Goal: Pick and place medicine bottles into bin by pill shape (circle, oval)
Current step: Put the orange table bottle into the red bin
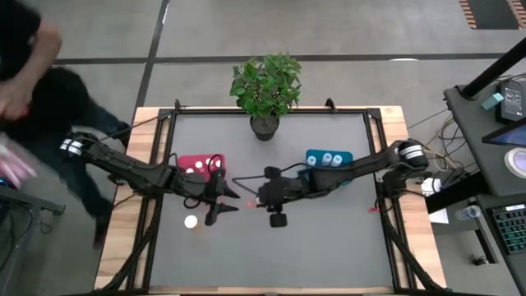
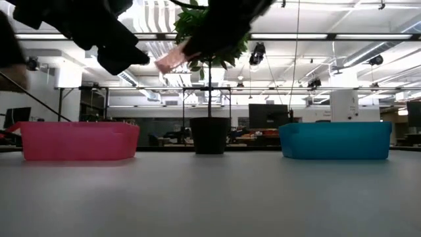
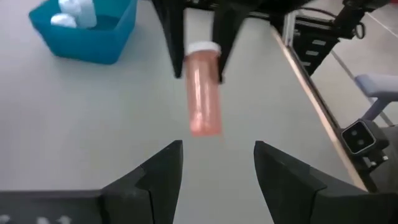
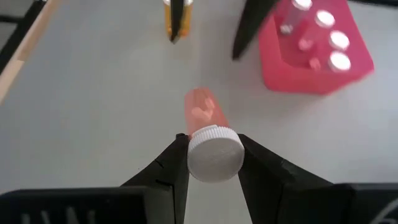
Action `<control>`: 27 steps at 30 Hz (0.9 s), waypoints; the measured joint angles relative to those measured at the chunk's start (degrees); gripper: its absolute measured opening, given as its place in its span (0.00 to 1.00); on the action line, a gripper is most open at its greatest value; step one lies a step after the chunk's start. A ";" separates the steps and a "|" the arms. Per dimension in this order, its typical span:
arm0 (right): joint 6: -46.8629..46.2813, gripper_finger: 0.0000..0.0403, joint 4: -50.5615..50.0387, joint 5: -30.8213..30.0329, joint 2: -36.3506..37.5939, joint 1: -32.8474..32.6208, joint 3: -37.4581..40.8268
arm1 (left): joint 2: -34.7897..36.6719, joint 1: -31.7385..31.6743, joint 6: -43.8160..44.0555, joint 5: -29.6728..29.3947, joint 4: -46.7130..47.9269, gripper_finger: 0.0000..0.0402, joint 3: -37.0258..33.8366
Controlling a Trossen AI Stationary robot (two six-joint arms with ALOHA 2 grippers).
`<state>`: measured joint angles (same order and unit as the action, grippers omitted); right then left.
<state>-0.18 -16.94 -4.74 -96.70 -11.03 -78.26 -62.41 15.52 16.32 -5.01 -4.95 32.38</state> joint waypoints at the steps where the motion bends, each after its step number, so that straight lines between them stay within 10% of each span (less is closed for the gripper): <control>1: 0.91 0.27 -0.57 0.03 -1.30 0.00 -1.61 | 0.04 0.09 0.31 -0.07 0.13 0.45 -0.09; 27: 10.84 0.27 -6.88 0.06 -10.02 0.68 -16.09 | -5.14 0.25 1.35 -1.29 -1.42 0.36 -0.15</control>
<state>10.66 -23.82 -4.69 -106.72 -10.35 -94.36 -67.55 15.77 17.68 -6.30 -6.37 32.23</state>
